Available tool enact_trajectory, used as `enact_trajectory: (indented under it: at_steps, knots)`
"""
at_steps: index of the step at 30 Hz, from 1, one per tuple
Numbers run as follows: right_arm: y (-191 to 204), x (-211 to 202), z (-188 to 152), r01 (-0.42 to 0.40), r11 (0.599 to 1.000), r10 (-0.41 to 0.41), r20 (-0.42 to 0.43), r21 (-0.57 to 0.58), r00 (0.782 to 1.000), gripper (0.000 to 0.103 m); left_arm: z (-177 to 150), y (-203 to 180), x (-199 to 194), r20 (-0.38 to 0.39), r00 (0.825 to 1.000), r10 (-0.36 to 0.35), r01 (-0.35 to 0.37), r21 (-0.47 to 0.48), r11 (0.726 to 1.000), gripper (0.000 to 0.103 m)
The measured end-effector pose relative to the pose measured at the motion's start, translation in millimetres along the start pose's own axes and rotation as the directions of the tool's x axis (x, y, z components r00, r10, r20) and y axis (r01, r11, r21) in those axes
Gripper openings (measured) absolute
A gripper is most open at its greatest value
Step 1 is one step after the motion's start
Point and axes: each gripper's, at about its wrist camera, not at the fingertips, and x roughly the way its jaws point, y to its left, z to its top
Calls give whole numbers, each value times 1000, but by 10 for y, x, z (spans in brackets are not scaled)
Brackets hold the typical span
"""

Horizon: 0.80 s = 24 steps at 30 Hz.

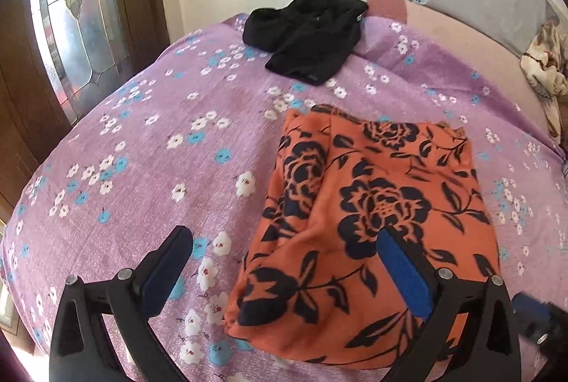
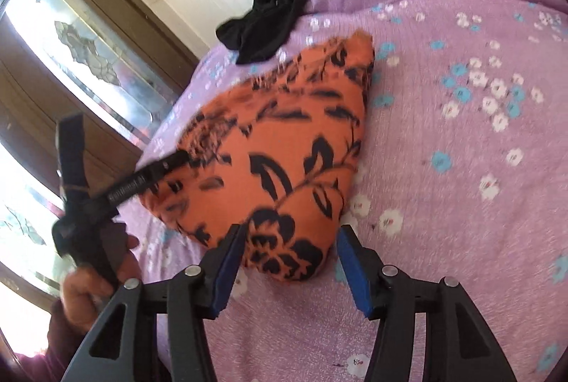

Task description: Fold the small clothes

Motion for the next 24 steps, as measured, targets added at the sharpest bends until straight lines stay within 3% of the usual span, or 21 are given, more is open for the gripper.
enact_trajectory:
  at_steps: [6,24]
  knots:
    - [-194,-250,130,-39,996,32,84,85,996,58,35,-9,-54,26,1000,13,-13,2,1000,103]
    - [-162,-91,98,-68,995,63,68,79,996,58,80,167,-52,26,999,41,-40,-50,998,103]
